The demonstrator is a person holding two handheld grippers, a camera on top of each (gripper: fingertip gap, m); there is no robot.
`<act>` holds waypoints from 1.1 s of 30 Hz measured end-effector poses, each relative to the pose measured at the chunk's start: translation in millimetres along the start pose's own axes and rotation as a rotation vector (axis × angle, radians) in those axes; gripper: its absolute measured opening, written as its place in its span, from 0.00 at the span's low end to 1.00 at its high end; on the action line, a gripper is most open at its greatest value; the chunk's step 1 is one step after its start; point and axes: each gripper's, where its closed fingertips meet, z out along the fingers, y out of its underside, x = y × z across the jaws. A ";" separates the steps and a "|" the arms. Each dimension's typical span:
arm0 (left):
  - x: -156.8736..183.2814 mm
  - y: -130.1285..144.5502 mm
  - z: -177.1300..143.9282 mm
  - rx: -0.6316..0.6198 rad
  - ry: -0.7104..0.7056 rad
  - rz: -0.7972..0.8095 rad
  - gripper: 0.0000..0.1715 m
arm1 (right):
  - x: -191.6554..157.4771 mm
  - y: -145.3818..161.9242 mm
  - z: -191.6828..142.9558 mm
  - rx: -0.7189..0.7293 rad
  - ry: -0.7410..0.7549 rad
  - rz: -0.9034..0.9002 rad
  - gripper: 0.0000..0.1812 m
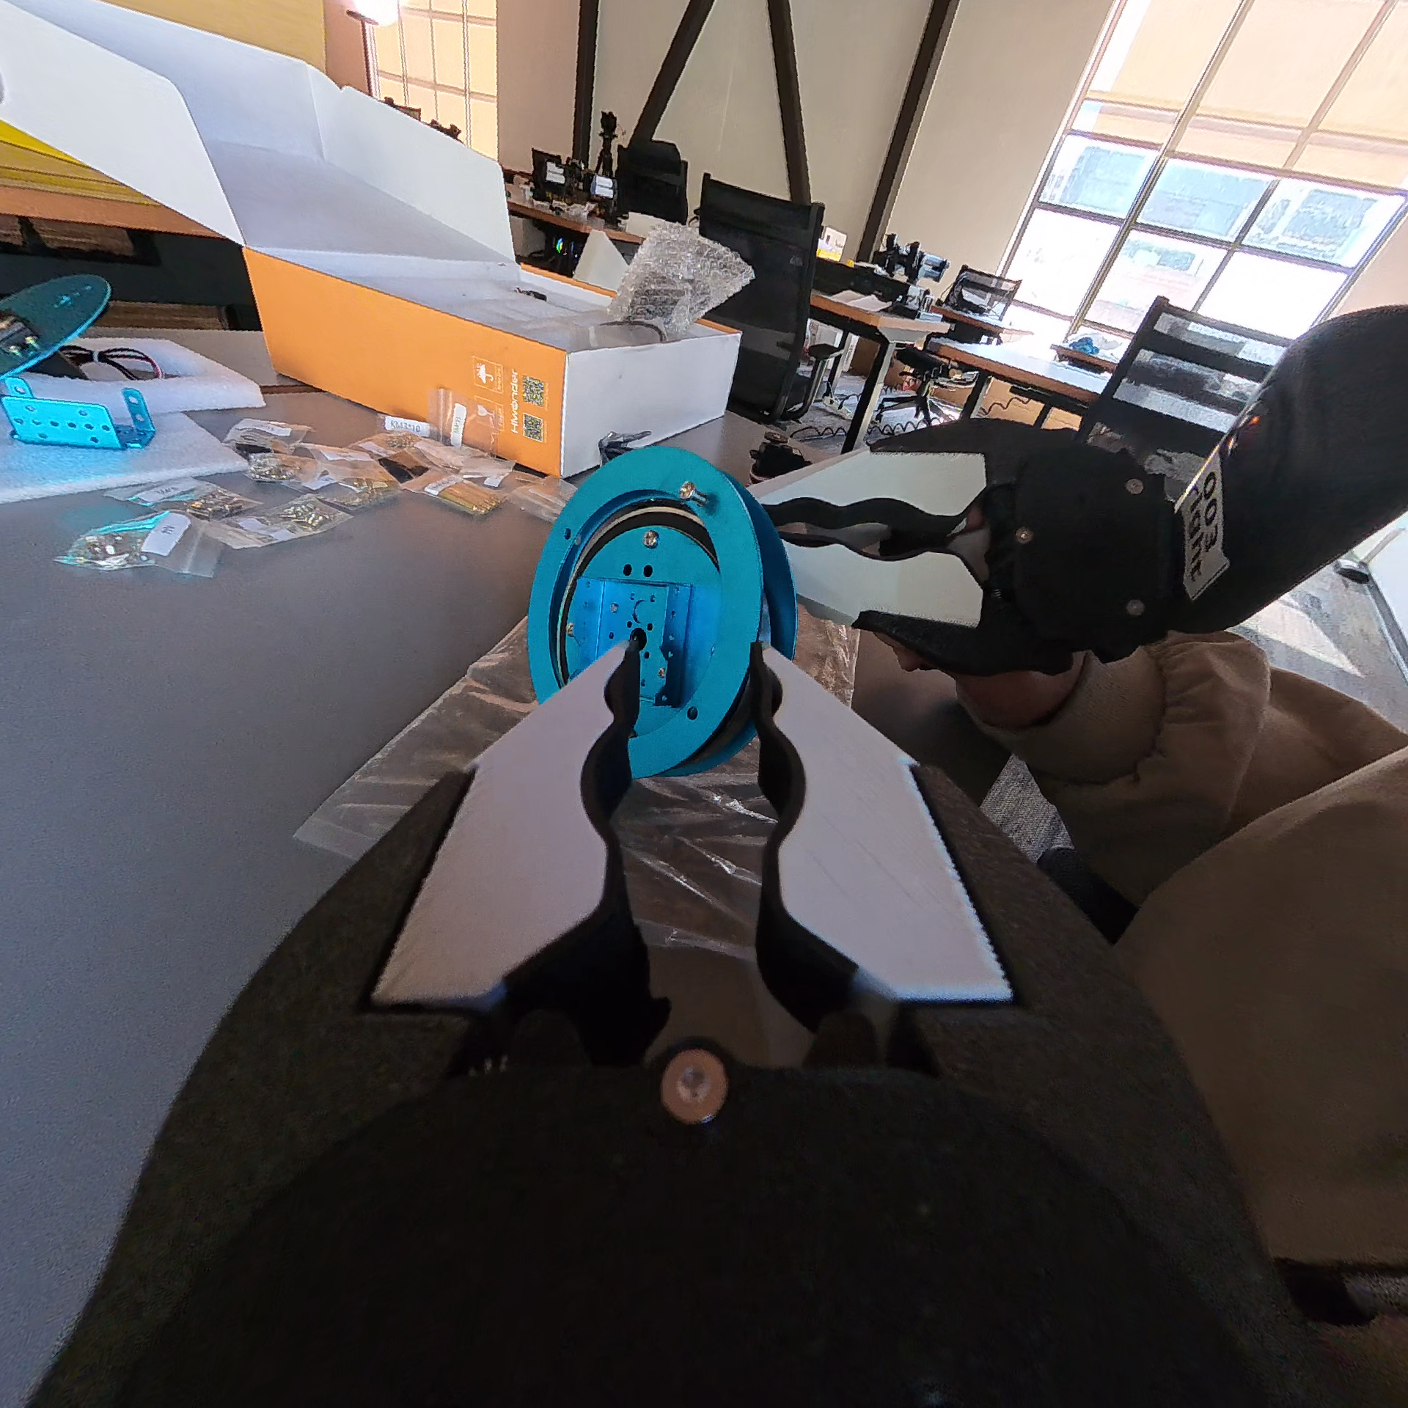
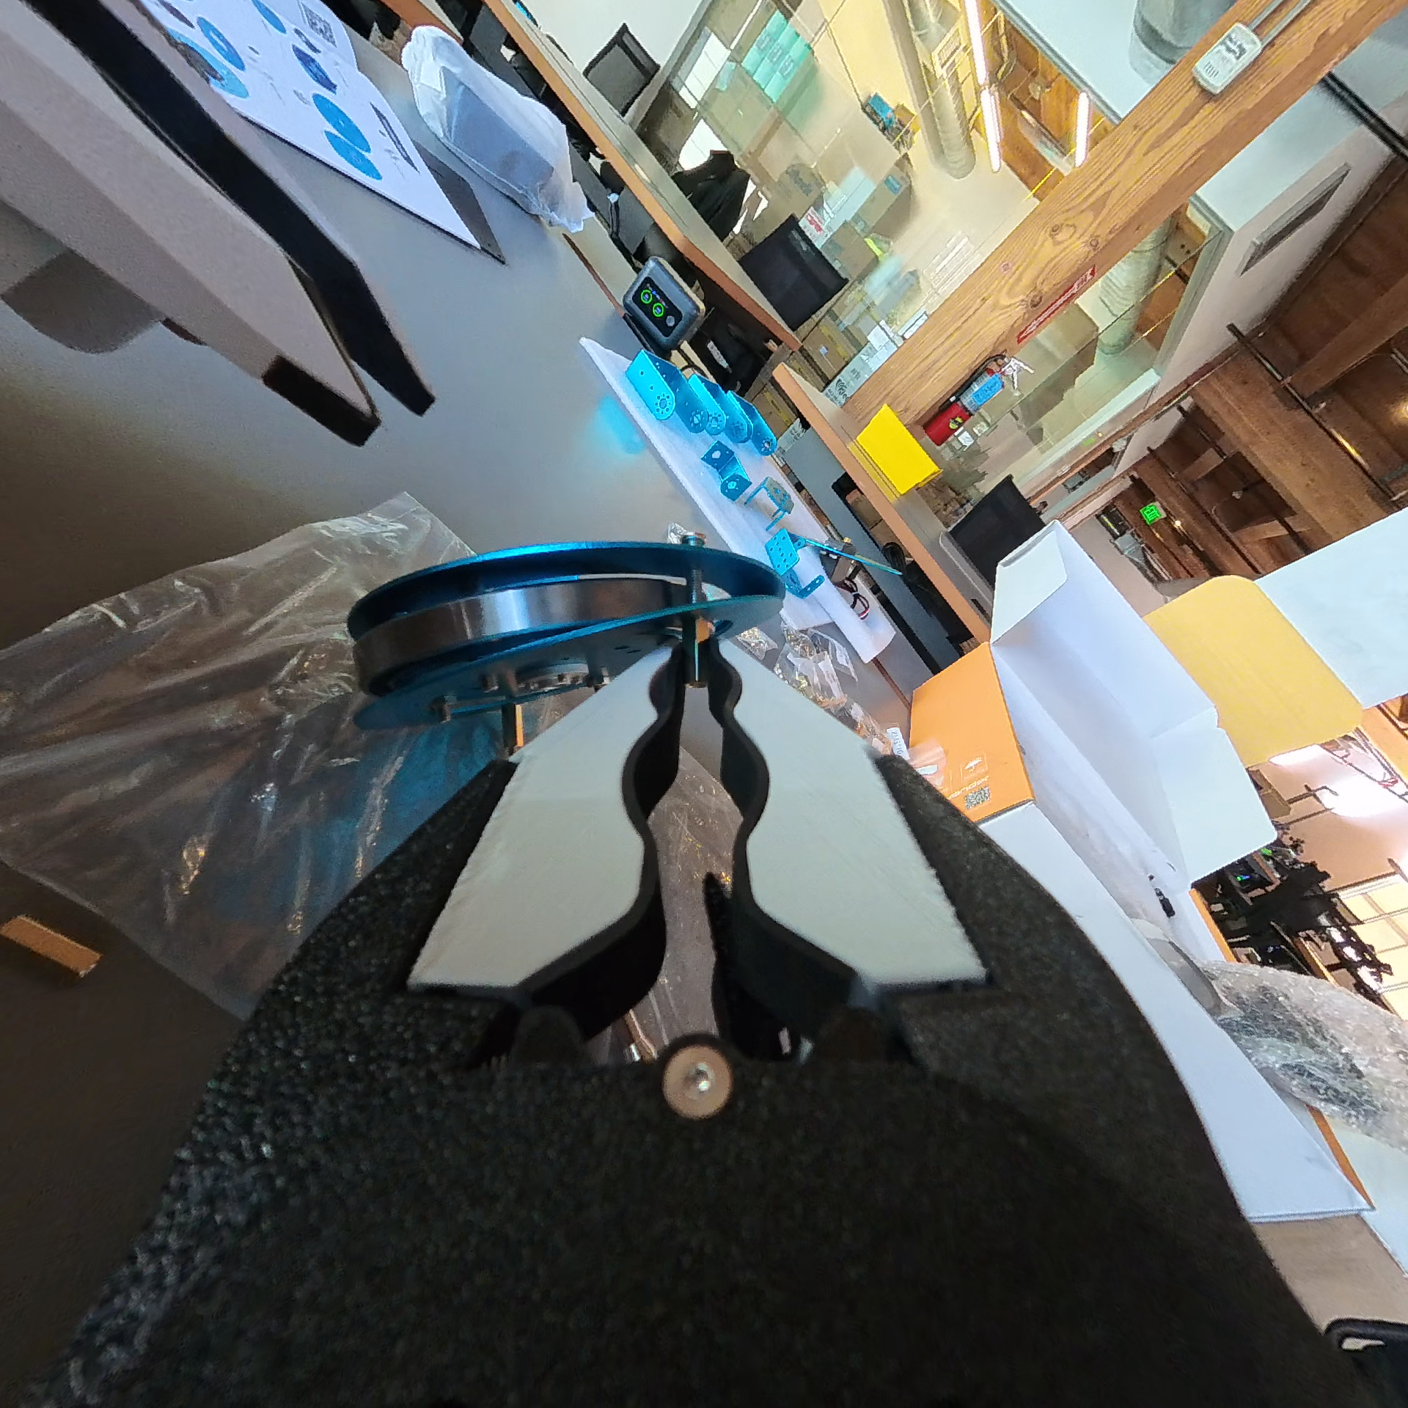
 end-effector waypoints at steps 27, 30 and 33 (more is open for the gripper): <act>-3.4 12.2 11.0 -0.075 0.000 -0.020 0.16 | 0.0 2.0 2.2 -0.001 -0.011 0.017 0.02; -4.8 15.4 12.8 -0.093 -0.007 -0.019 0.16 | -0.3 2.0 1.8 -0.002 -0.008 0.010 0.02; -4.7 16.2 13.4 -0.096 -0.009 -0.017 0.16 | -0.6 1.5 1.2 0.000 -0.006 0.003 0.02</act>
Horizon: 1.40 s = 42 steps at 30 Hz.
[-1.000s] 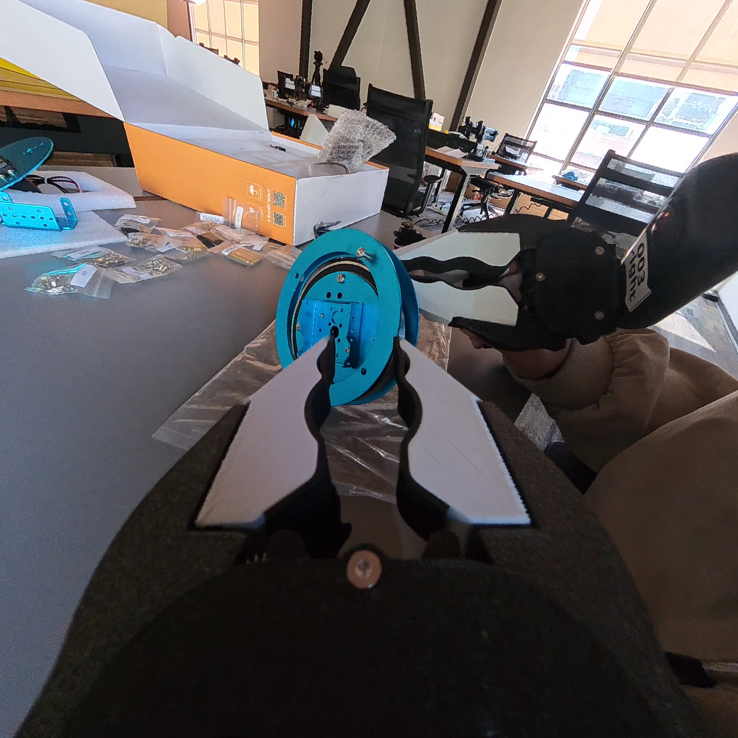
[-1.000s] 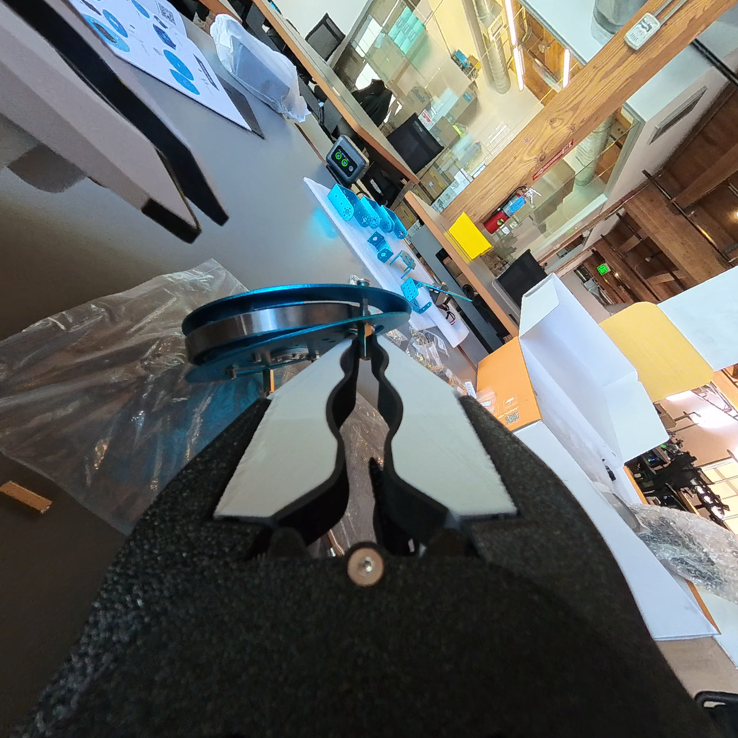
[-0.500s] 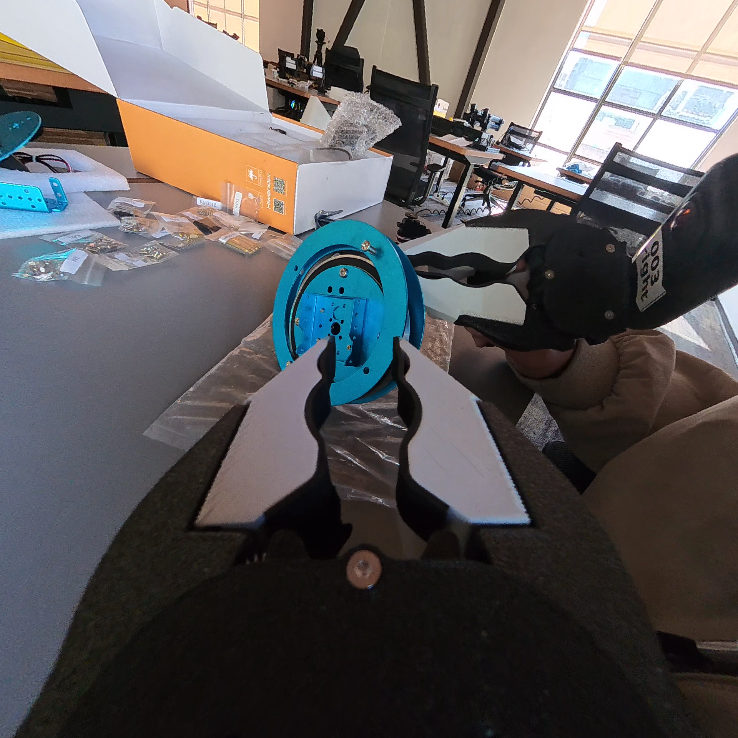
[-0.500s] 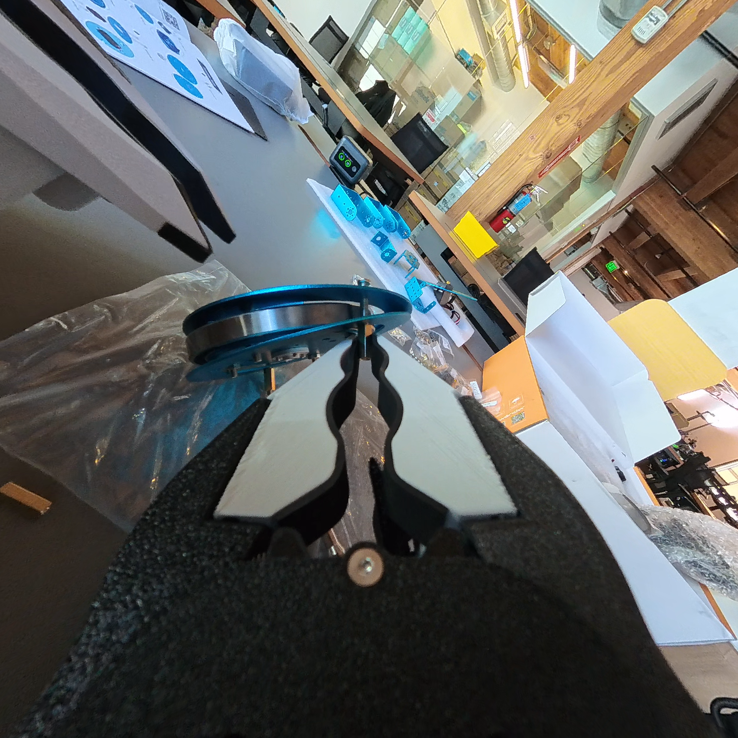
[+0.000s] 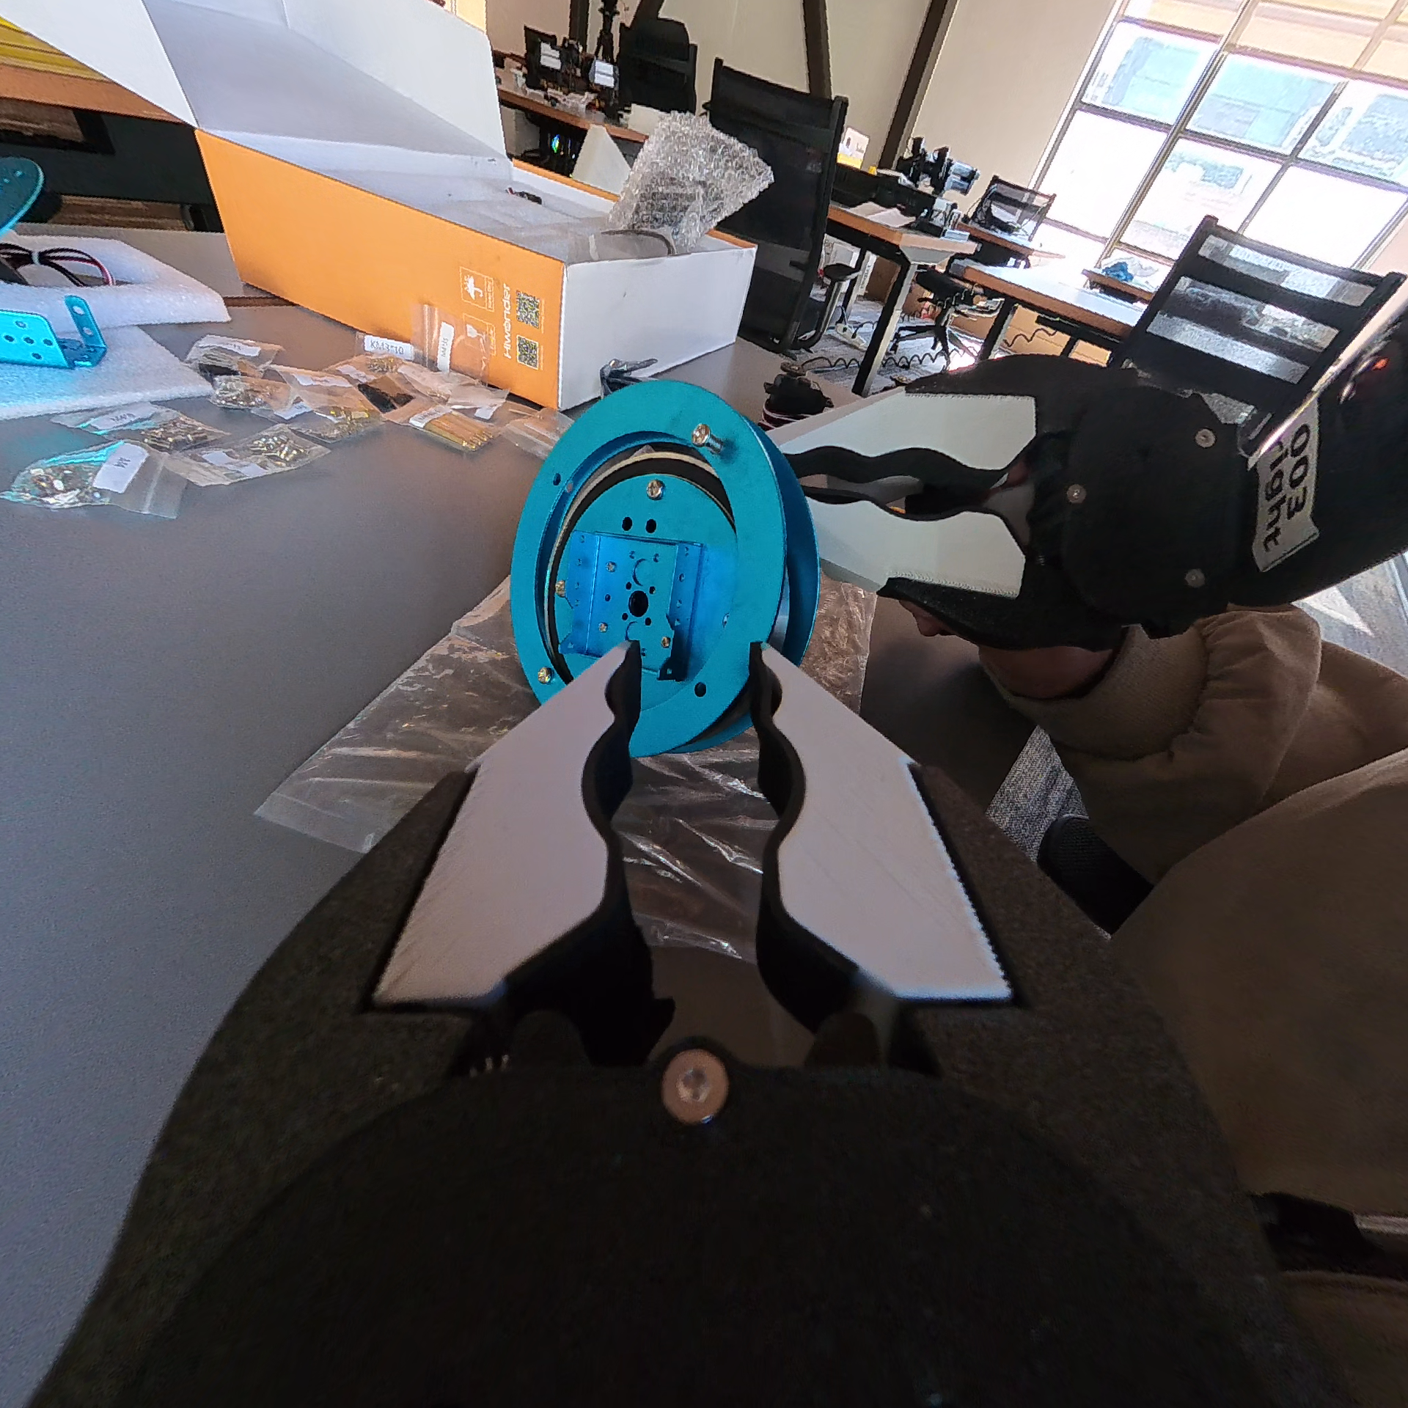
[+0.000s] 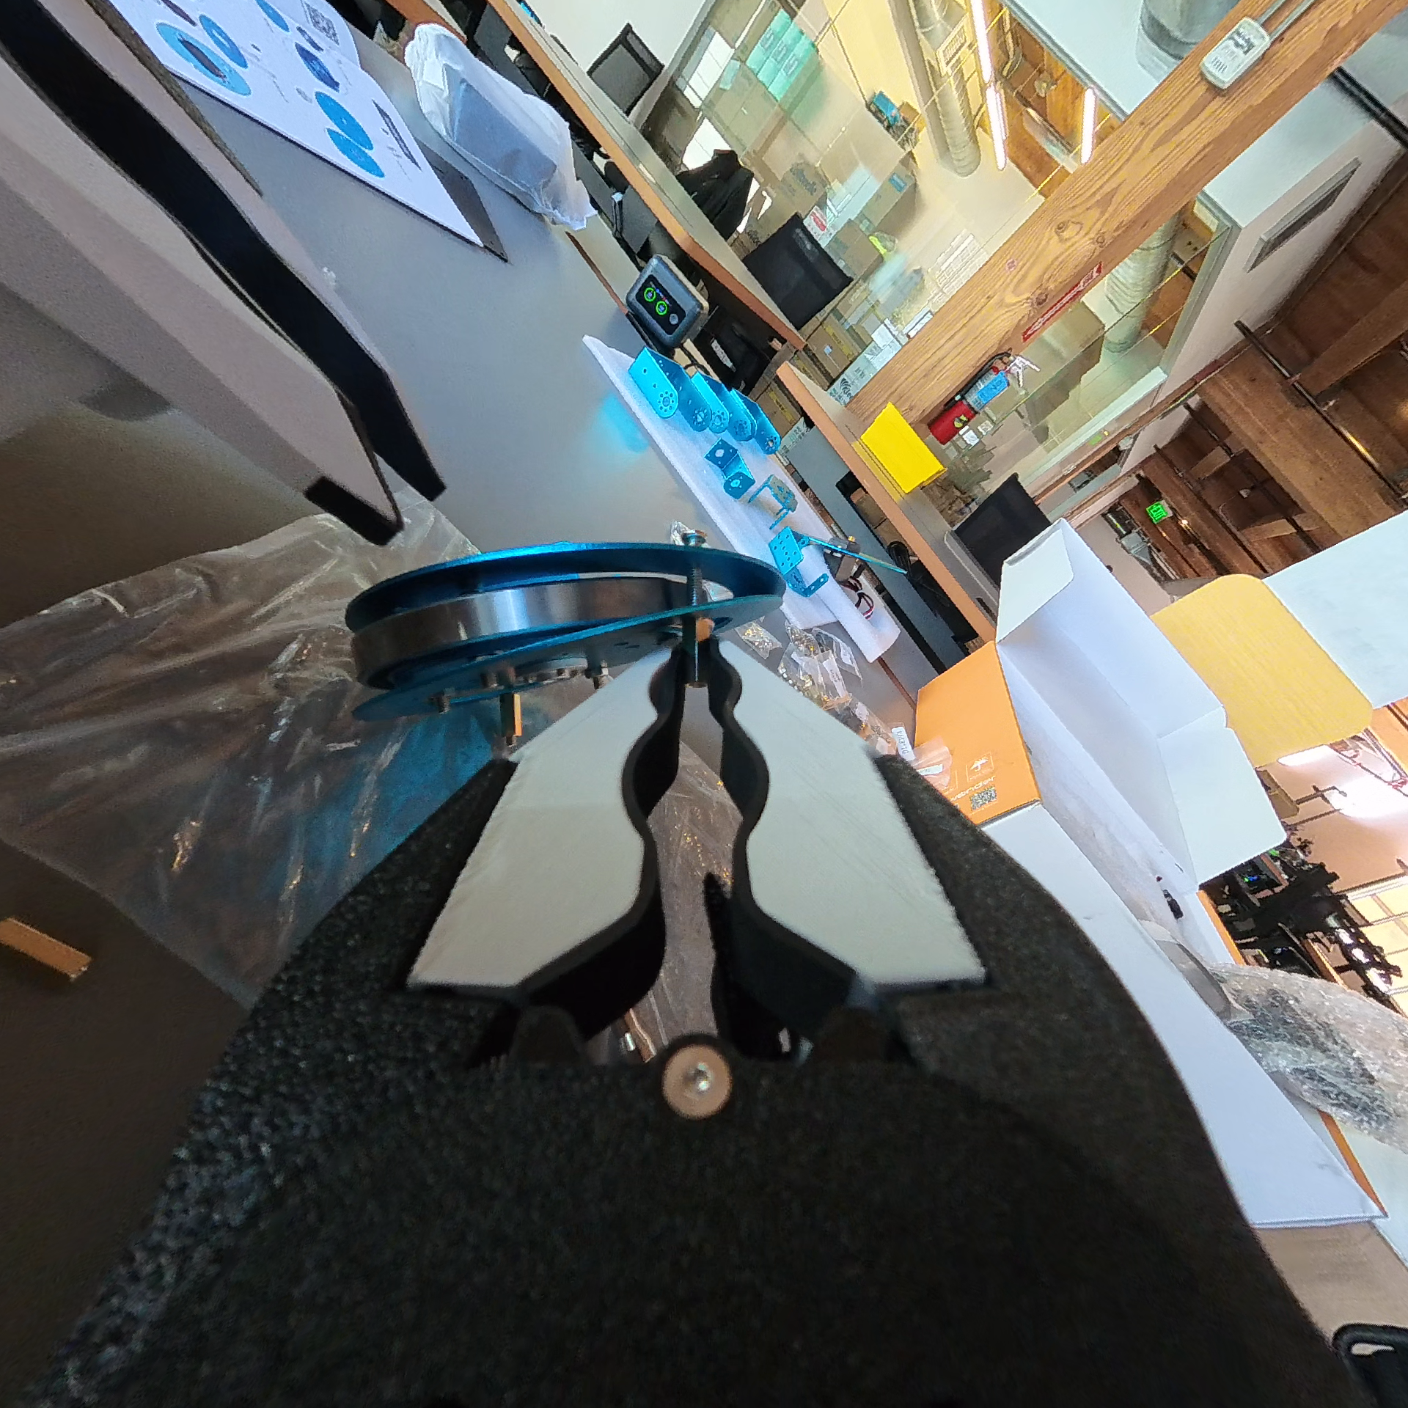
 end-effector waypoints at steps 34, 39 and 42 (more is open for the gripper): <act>17.1 -17.4 19.3 0.007 0.027 0.133 0.22 | -4.7 0.2 -1.0 -0.009 0.008 -0.043 0.02; 14.8 -12.3 19.5 -0.008 -0.038 0.216 0.27 | -9.3 -6.5 -0.6 -0.008 -0.079 0.042 0.02; 1.7 -13.7 16.6 -0.017 -0.119 0.269 0.28 | -14.8 -16.9 5.4 -0.046 -0.158 0.071 0.02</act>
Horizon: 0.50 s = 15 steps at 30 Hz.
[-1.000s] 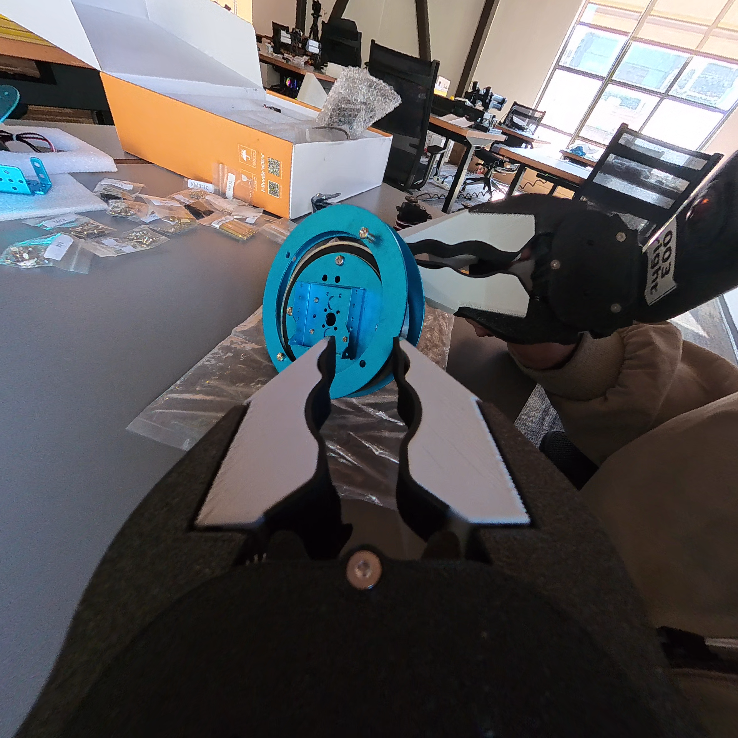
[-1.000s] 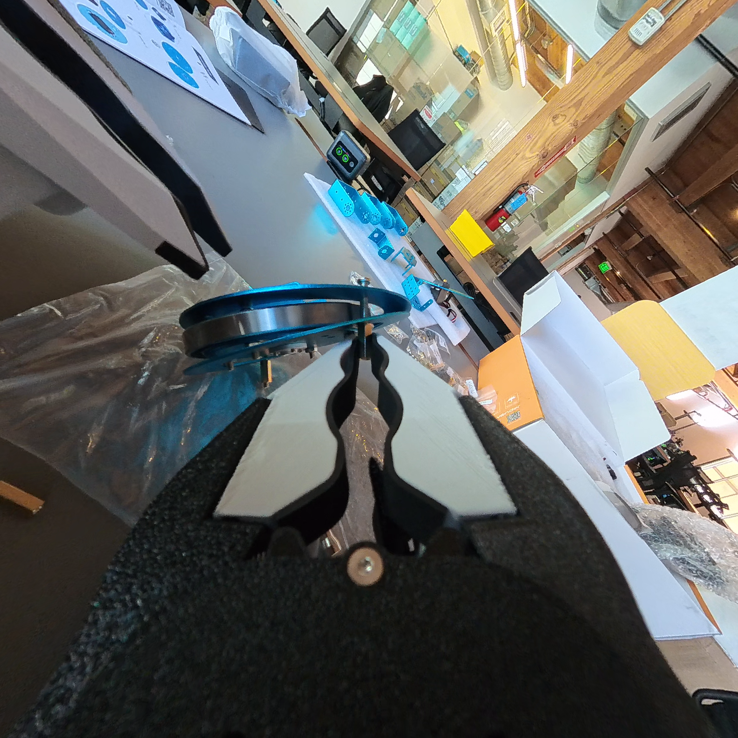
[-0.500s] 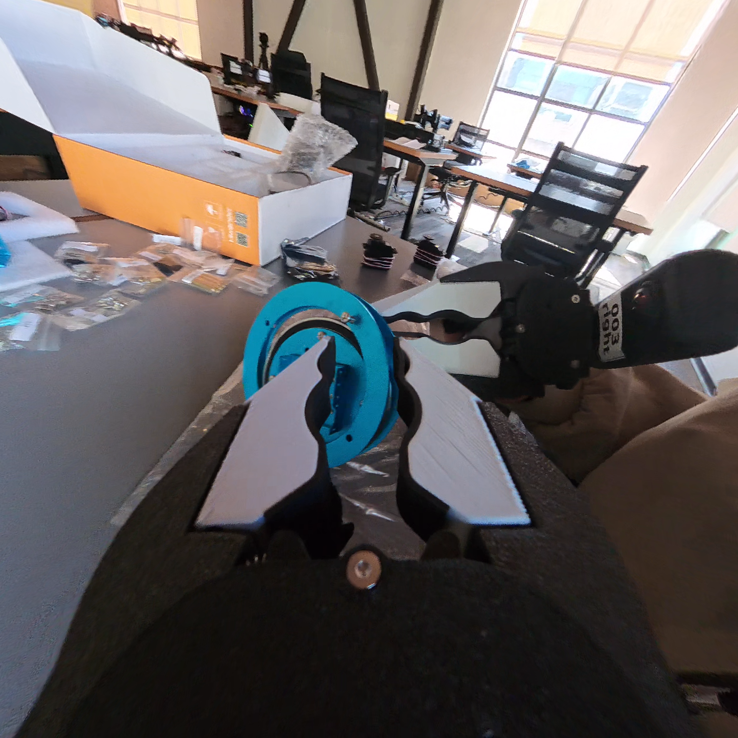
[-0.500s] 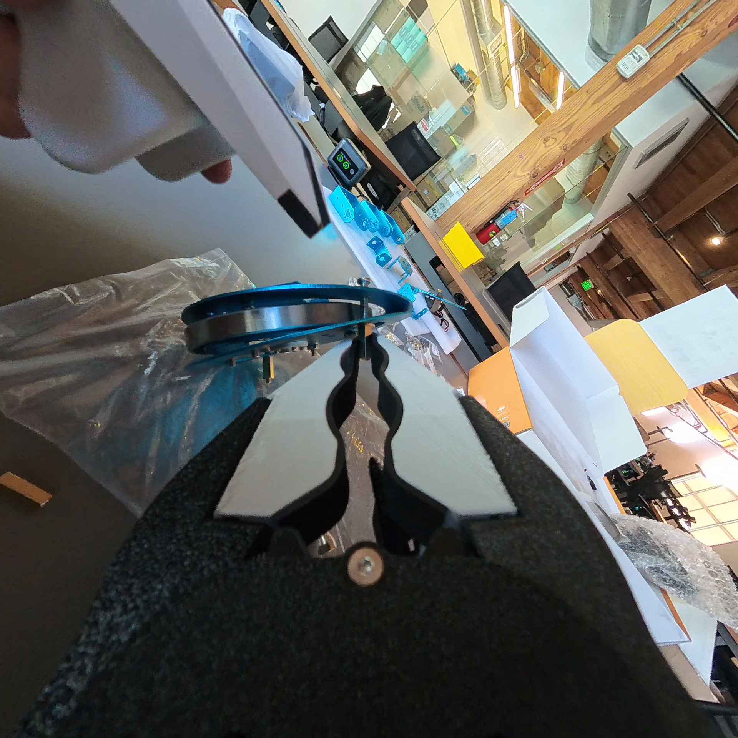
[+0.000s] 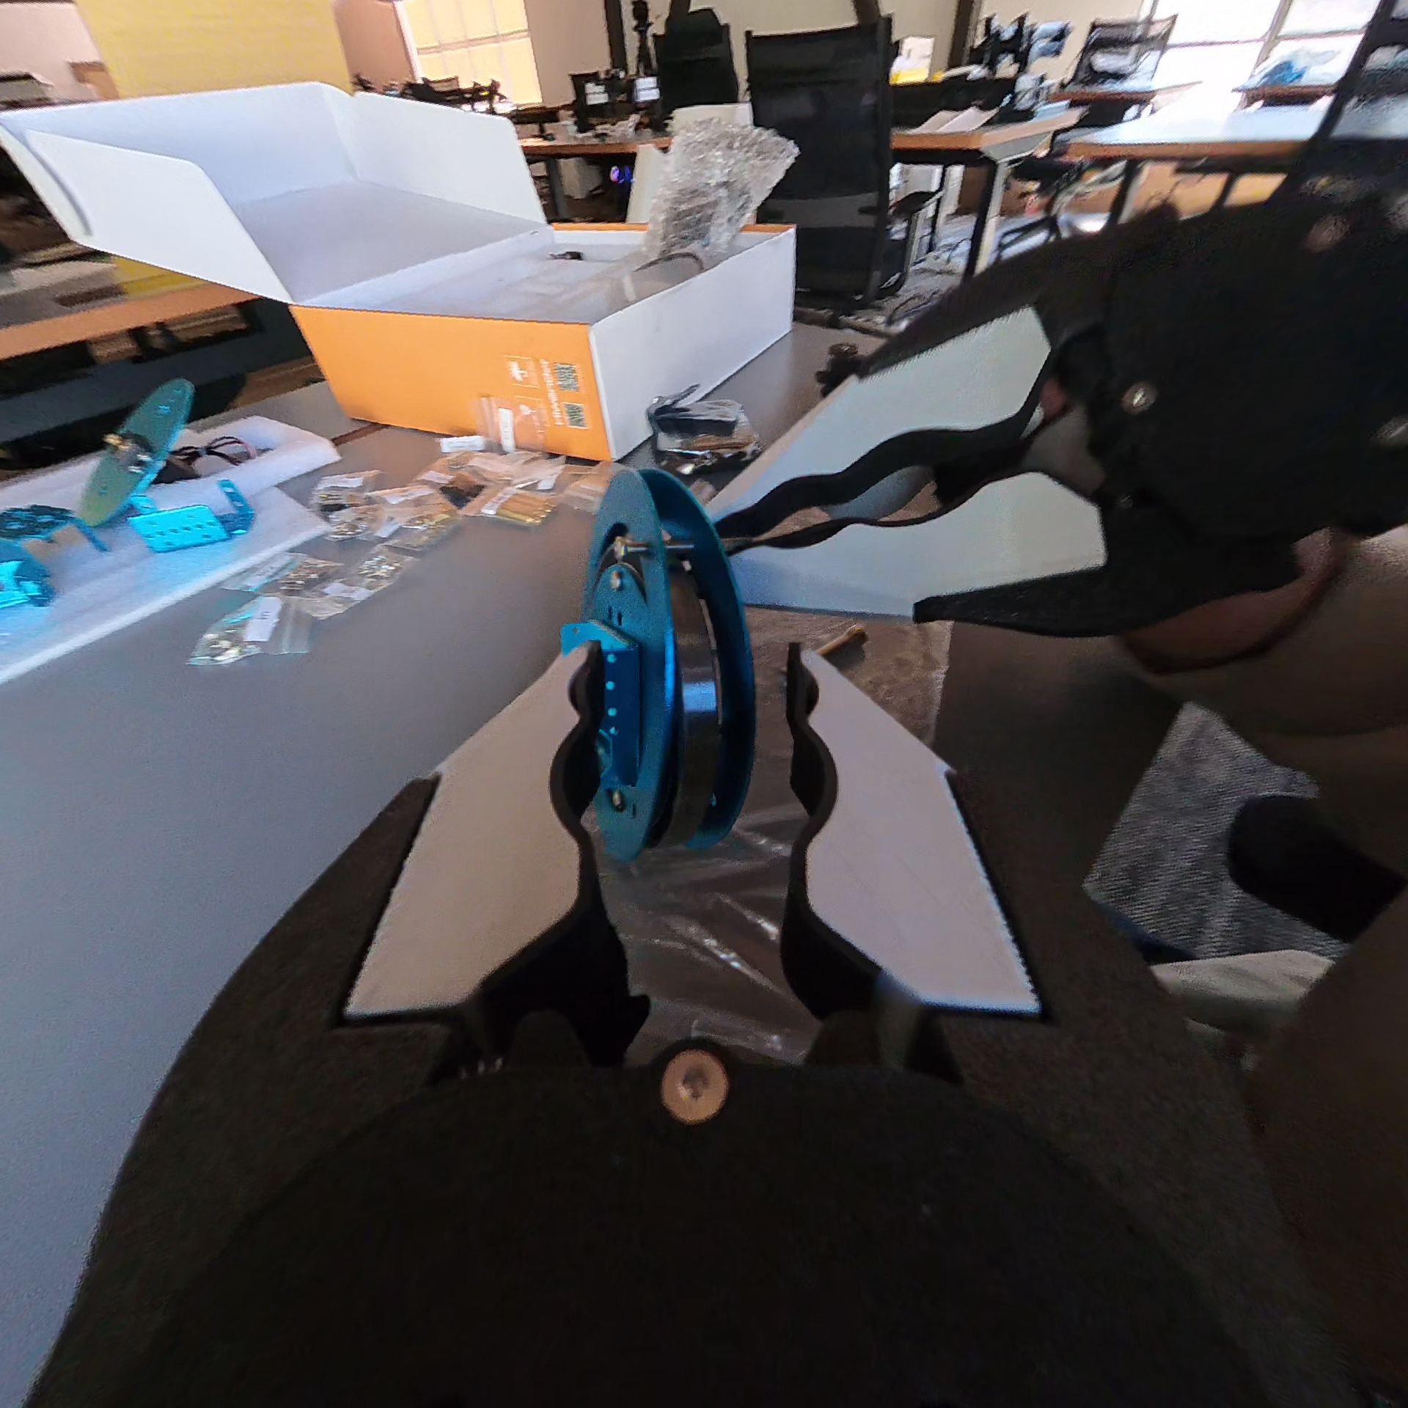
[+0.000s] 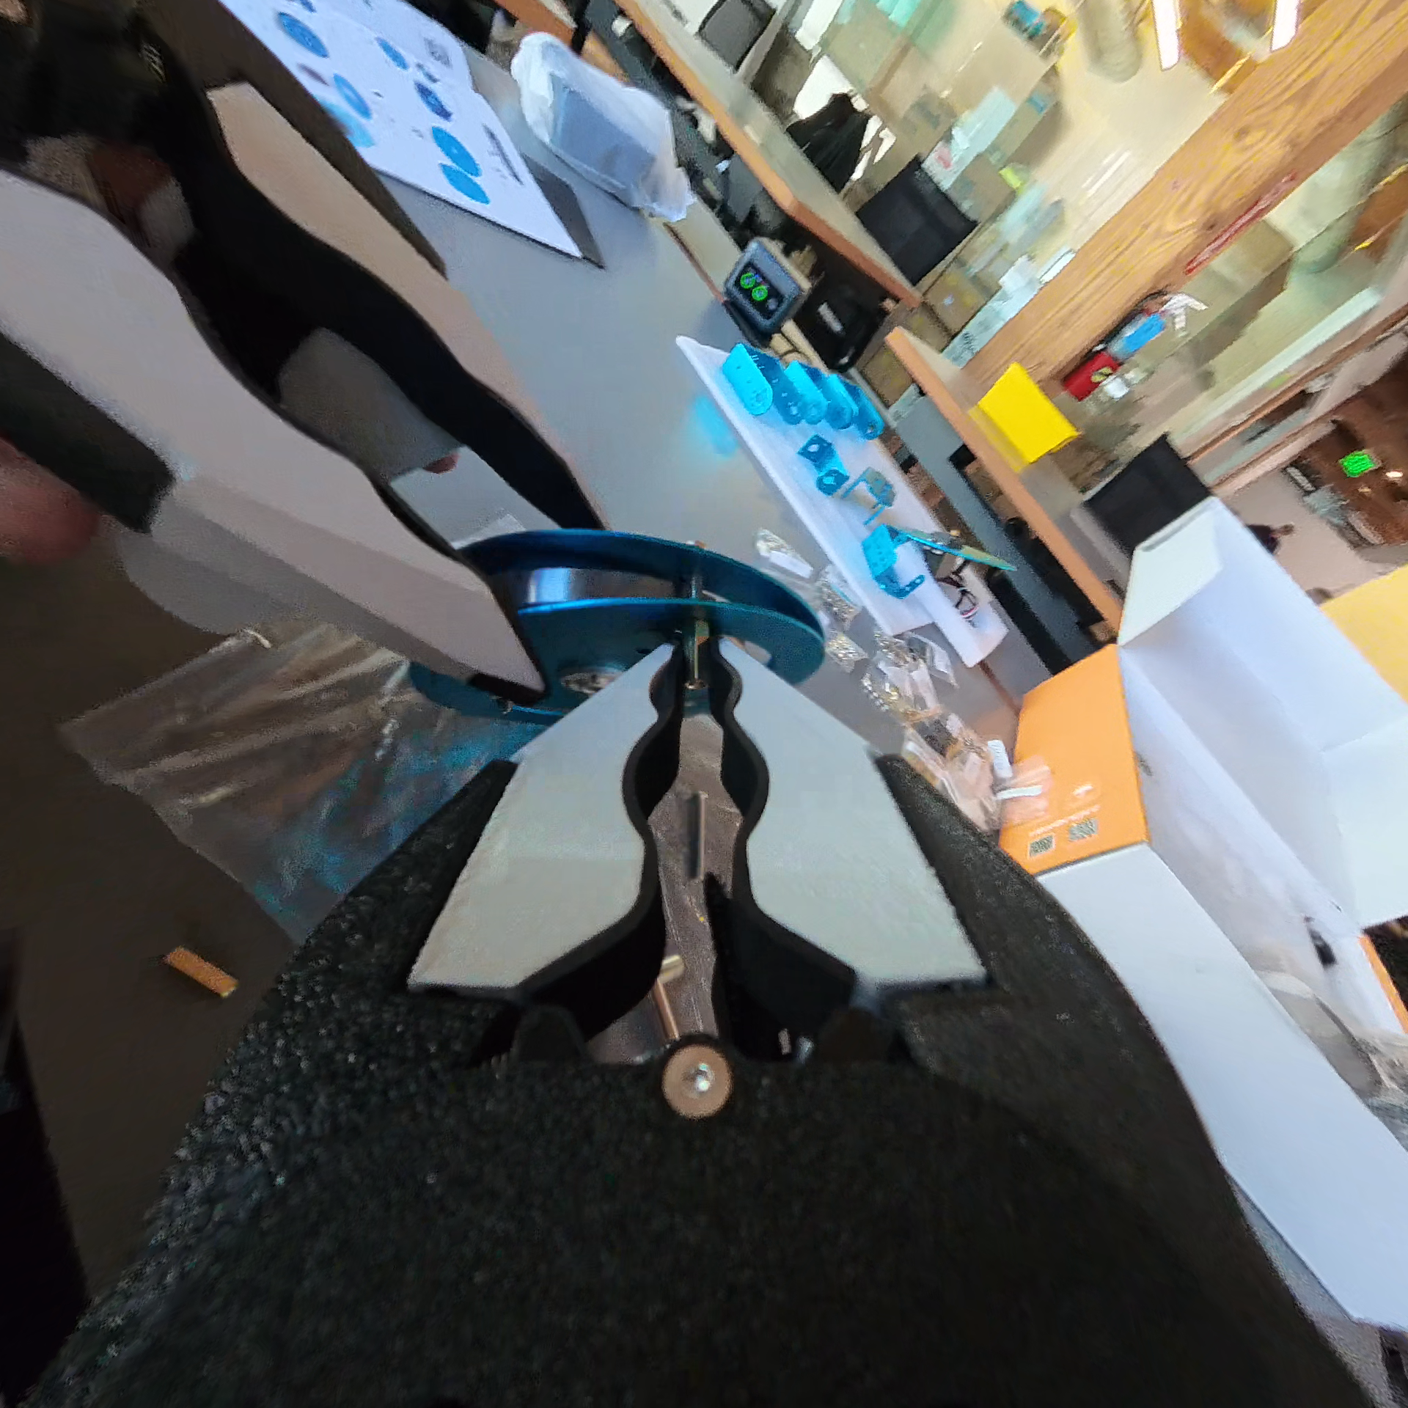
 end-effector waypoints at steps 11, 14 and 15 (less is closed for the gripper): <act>-35.1 2.8 4.9 -0.104 -0.190 0.088 0.11 | -14.5 -15.2 14.6 -0.239 -0.192 0.146 0.02; -39.6 3.3 5.8 -0.121 -0.153 0.012 0.10 | -13.8 -16.0 19.5 -0.216 -0.218 0.223 0.03; -39.8 3.2 6.4 -0.116 -0.136 -0.016 0.09 | -13.4 -15.9 19.0 -0.203 -0.224 0.247 0.03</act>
